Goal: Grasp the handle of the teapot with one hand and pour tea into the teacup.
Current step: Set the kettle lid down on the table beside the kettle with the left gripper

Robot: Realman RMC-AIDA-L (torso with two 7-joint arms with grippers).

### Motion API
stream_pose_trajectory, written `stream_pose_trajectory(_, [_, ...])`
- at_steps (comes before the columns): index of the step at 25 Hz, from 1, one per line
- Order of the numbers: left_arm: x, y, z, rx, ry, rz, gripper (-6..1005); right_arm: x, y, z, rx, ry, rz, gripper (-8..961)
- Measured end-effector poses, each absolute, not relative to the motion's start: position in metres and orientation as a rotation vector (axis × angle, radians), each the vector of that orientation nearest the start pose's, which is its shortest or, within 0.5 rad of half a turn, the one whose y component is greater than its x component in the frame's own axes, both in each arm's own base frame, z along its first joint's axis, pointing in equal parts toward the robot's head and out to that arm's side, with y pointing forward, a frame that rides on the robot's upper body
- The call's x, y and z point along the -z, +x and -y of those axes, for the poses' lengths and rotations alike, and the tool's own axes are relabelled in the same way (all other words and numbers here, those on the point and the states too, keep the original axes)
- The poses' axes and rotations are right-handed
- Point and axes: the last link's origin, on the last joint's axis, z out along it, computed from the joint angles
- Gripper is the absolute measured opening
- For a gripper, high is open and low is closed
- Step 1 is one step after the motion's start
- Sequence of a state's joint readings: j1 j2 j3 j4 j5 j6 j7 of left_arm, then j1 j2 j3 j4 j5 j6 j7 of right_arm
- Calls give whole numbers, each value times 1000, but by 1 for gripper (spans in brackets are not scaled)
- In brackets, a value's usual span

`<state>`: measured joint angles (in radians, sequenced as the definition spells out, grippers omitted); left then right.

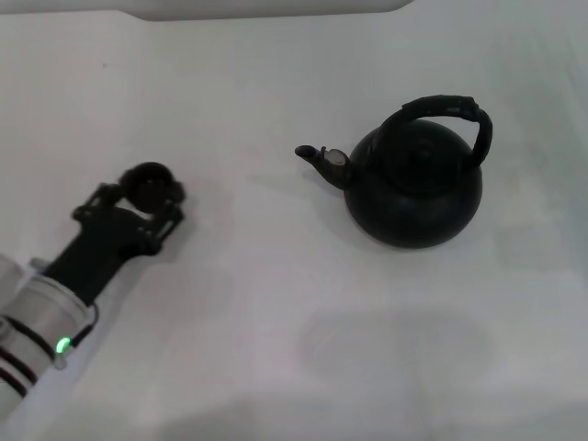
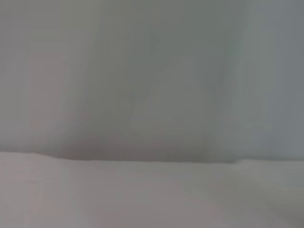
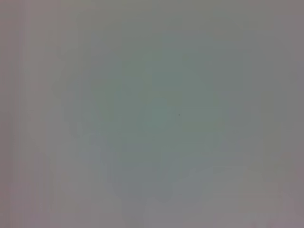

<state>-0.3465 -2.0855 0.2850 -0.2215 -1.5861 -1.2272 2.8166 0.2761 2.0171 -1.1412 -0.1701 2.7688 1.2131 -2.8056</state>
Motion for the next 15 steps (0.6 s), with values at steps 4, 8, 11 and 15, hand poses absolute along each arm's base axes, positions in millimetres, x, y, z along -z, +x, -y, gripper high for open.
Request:
stream_pose_trajectory(4, [101, -322, -243, 735, -2087, 747, 704, -51, 390, -290, -613, -1537, -526, 794])
stream_pose_trajectory(8, [109, -316, -241, 722, -2171, 711, 703, -51, 390, -290, -613, -1537, -526, 795])
stream_pose_trajectory(11, [111, -318, -241, 699, -2186, 717, 703, -51, 390, -290, -613, -1537, -527, 795])
stream_pose_trajectory(15, [114, -321, -240, 668, -2194, 732, 703, -51, 390, -290, -612, -1537, -527, 795])
